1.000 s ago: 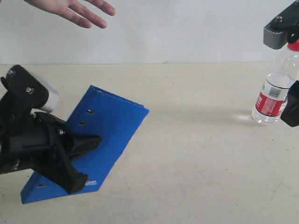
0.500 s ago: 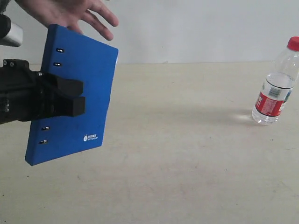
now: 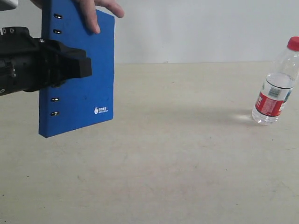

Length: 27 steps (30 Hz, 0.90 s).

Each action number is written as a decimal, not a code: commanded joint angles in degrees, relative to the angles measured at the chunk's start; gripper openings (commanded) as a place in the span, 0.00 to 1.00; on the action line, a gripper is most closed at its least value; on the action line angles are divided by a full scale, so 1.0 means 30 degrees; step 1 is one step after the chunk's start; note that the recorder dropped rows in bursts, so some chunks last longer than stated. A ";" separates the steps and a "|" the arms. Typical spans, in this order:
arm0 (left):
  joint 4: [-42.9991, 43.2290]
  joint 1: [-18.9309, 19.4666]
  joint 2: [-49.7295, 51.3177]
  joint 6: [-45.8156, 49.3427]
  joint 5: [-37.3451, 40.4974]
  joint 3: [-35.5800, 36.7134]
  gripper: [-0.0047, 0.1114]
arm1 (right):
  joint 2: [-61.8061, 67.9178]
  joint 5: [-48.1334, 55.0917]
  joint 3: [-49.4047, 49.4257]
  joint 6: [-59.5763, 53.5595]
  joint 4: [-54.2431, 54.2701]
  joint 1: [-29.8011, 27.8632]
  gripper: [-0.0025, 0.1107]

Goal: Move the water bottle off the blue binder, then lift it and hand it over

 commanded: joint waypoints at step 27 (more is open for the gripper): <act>-0.0391 -0.0145 -0.8763 1.0667 0.8214 0.6163 0.08 | -1.8281 -0.3710 1.0792 0.6762 -0.1692 -0.0016 0.02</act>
